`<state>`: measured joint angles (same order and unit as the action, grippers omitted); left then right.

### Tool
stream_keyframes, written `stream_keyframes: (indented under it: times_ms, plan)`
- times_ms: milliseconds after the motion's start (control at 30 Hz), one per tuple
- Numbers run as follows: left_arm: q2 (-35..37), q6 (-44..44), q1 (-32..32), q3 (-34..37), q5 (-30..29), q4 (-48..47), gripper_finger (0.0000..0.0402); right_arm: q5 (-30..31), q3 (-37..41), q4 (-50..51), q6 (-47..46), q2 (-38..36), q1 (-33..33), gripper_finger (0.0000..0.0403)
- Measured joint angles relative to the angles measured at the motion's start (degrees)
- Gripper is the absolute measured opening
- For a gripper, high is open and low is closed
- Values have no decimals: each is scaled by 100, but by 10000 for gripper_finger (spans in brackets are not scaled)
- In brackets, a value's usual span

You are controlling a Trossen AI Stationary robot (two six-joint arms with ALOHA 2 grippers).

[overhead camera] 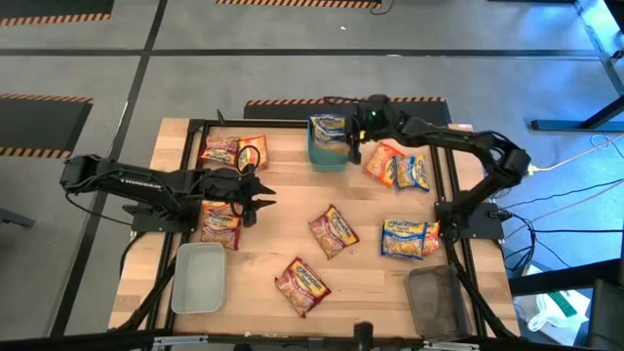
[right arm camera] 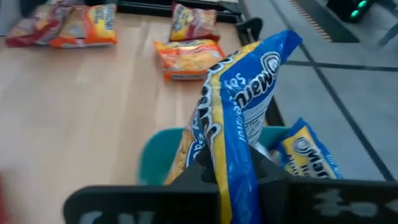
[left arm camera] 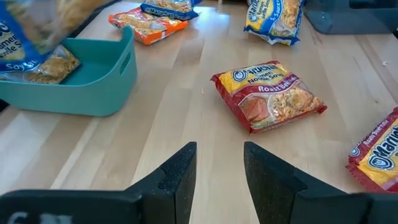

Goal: Sort Maruchan noodles
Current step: Put the blue noodle pack into the green bin

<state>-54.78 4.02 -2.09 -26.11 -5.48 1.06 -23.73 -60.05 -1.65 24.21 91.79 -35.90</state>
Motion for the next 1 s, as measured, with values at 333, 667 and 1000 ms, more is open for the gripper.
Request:
stream_keyframes:
  times_ms: [333,667,1000]
  plan:
    - [-2,40,-2,-4,0,211,128,-20,2,-909,916,1027,-393,0]
    - [-2,53,-2,-4,0,249,128,-33,2,-1322,1082,1612,-389,0]
    - [-4,53,-2,-7,0,252,128,72,2,-1328,764,1617,-384,12]
